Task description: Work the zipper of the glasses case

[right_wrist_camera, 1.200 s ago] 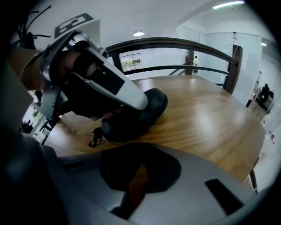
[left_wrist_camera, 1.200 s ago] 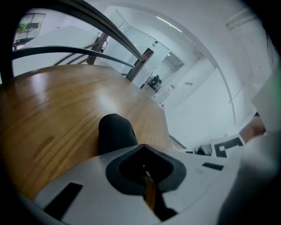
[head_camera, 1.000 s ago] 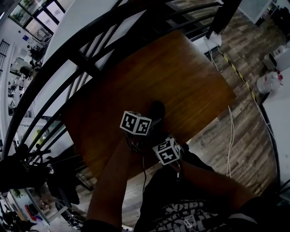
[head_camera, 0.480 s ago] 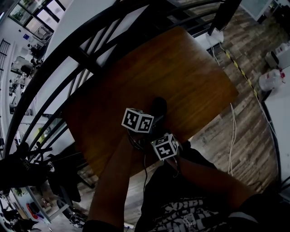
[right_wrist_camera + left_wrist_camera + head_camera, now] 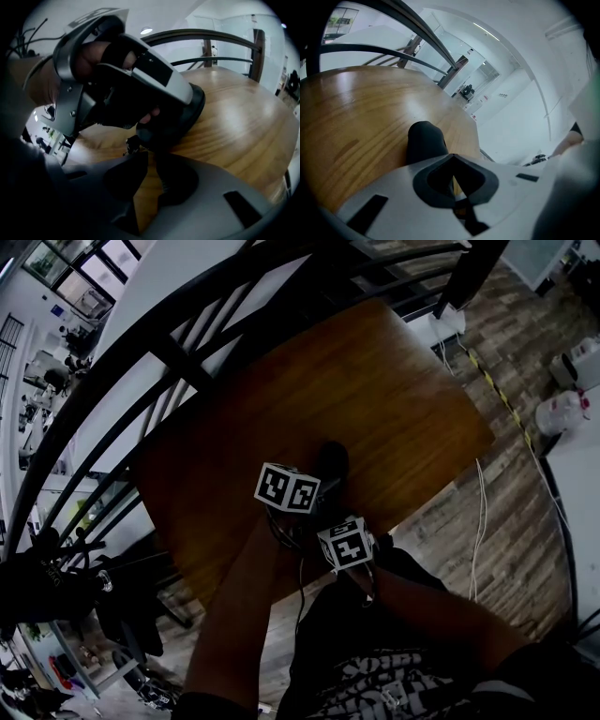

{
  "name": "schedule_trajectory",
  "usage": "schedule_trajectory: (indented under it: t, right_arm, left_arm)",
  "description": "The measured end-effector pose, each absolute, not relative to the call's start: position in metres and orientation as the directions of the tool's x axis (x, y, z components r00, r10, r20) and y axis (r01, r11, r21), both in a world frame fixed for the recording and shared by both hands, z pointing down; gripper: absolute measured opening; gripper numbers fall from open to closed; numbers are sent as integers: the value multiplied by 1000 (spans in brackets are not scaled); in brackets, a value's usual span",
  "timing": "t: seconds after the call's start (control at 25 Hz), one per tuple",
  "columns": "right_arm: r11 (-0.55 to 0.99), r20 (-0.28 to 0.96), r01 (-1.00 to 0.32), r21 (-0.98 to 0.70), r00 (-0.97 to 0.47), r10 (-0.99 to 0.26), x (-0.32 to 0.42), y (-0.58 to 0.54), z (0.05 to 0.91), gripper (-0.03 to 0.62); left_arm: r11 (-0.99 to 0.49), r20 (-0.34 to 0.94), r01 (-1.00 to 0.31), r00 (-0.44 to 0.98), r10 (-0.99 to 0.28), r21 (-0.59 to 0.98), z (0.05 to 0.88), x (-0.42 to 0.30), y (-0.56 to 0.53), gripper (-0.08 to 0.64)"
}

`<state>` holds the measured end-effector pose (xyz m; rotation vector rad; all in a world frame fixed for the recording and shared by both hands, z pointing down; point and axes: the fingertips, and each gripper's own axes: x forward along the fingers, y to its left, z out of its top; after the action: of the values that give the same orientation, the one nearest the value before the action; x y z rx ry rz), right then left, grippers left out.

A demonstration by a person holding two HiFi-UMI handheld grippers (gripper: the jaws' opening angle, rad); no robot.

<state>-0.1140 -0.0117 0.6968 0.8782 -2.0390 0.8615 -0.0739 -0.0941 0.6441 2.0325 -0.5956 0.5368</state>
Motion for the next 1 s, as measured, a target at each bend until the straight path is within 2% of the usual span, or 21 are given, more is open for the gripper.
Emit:
schedule_trajectory:
  t: [0.12, 0.2, 0.44, 0.64, 0.76, 0.92, 1.0]
  right_arm:
    - [451, 797, -807, -381, -534, -282, -116, -10, 694, 98]
    - [448, 799, -810, -379, -531, -284, -116, -12, 693, 100]
    - [697, 825, -711, -91, -446, -347, -113, -9, 693, 100]
    - [720, 829, -691, -67, -440, -345, -114, -9, 697, 100]
    - [701, 823, -709, -80, -443, -354, -117, -10, 695, 98]
    - [582, 825, -787, -207, -460, -328, -120, -13, 692, 72]
    - [570, 832, -796, -202, -447, -329, -118, -15, 693, 42]
  left_arm:
    - [-461, 583, -599, 788, -197, 654, 644, -73, -96, 5]
    - [-462, 585, -600, 787, -196, 653, 644, -74, -95, 5]
    - [-464, 580, -597, 790, -199, 654, 643, -74, -94, 5]
    - [-464, 579, -595, 791, -195, 656, 643, -73, -95, 5]
    - [-465, 577, -593, 793, -196, 657, 642, -73, -95, 5]
    - [-462, 577, -593, 793, -195, 660, 642, -74, -95, 5]
    - [-462, 577, -593, 793, -194, 659, 643, -74, -93, 5]
